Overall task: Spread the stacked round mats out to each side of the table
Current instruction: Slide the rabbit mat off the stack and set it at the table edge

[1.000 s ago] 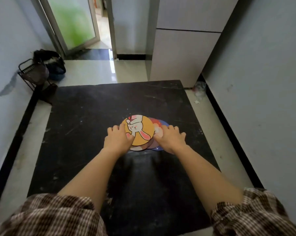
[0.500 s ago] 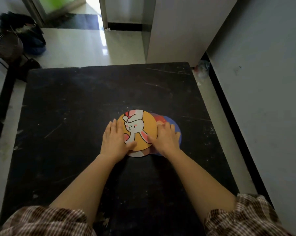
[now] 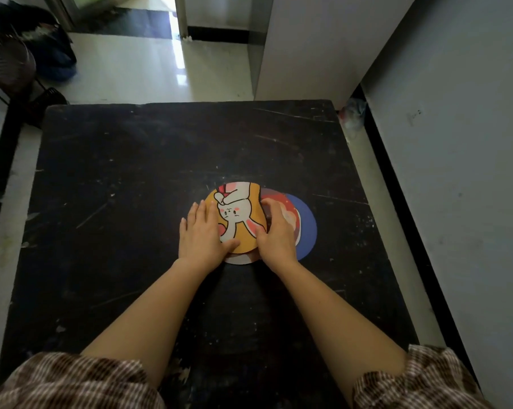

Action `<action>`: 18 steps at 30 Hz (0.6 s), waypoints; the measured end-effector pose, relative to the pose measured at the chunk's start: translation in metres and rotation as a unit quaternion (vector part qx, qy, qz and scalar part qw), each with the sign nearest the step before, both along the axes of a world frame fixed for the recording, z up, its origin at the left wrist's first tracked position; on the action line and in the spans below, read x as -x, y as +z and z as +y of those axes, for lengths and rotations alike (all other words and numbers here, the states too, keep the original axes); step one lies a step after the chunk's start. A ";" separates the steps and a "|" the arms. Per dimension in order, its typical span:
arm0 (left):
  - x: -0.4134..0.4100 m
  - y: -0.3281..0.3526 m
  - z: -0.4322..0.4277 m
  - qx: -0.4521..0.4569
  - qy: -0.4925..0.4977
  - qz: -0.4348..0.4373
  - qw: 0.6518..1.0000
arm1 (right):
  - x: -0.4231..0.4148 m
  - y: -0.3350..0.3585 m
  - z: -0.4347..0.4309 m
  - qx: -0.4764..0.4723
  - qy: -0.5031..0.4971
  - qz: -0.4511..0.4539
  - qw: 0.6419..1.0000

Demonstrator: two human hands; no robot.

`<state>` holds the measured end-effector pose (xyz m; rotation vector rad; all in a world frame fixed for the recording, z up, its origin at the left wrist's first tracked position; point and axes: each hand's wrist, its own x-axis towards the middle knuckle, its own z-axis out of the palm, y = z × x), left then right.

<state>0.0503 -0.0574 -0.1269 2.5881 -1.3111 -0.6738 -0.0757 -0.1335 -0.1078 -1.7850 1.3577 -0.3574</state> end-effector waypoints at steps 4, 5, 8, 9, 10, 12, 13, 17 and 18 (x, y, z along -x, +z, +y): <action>0.000 0.012 0.008 0.079 0.034 0.031 0.996 | 0.004 0.022 -0.011 -0.033 -0.007 -0.082 0.996; -0.001 0.016 0.011 0.106 0.037 0.031 0.993 | 0.006 0.027 -0.014 -0.049 -0.008 -0.091 0.995; 0.002 0.036 0.026 0.175 0.009 0.022 0.984 | 0.018 0.043 -0.017 -0.094 0.027 -0.114 0.989; 0.005 0.043 0.032 0.185 -0.007 0.017 0.983 | 0.023 0.048 -0.016 -0.101 0.055 -0.105 0.988; 0.010 0.049 0.037 0.189 -0.020 0.020 0.982 | 0.028 0.052 -0.014 -0.106 0.086 -0.088 0.987; 0.021 0.059 0.048 0.180 -0.027 0.054 0.982 | 0.041 0.059 -0.006 -0.121 0.137 -0.057 0.982; 0.027 0.063 0.053 0.168 -0.020 0.078 0.982 | 0.047 0.063 -0.001 -0.139 0.151 -0.050 0.978; 0.055 0.072 0.078 0.123 0.031 0.147 0.981 | 0.075 0.071 0.022 -0.181 0.193 -0.038 0.964; 0.062 0.072 0.086 0.126 0.056 0.173 0.975 | 0.084 0.071 0.028 -0.172 0.193 -0.038 0.965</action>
